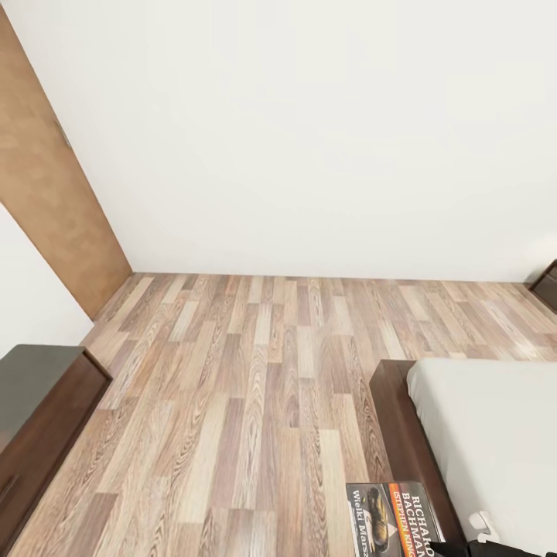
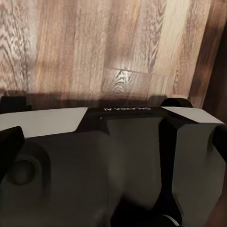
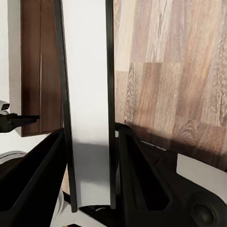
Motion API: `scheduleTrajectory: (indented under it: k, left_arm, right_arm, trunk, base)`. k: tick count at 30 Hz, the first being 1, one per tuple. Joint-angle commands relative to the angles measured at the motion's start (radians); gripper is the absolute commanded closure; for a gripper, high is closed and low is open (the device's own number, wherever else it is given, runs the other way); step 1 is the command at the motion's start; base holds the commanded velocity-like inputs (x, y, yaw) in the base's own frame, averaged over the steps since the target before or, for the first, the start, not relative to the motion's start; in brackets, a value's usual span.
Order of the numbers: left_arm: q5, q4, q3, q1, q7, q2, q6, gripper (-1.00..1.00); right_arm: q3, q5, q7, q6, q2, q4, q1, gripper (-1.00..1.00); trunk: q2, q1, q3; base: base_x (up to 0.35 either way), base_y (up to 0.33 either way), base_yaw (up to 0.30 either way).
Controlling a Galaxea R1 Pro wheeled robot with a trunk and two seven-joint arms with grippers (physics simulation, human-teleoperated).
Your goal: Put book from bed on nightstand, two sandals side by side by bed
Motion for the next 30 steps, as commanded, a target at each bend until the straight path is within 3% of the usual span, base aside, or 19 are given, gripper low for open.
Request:
scheduleTrajectory:
  k: [1,30]
  left_arm:
    - [0.005,0.001,-0.001,-0.001,-0.004,0.000,-0.003,-1.00]
    - [0.005,0.002,-0.001,-0.001,-0.004,0.000,-0.003,-1.00]
  right_arm:
    - [0.001,-0.005,0.003,0.010,0.000,0.000,0.000,1.00]
    - [0.001,-0.005,0.002,0.010,0.000,0.000,0.000,1.00]
  trunk:
    - [-0.001,0.000,0.001]
    - [-0.001,0.000,0.048]
  base:
    - [0.000,0.000,0.000]
    - [0.000,0.000,0.000]
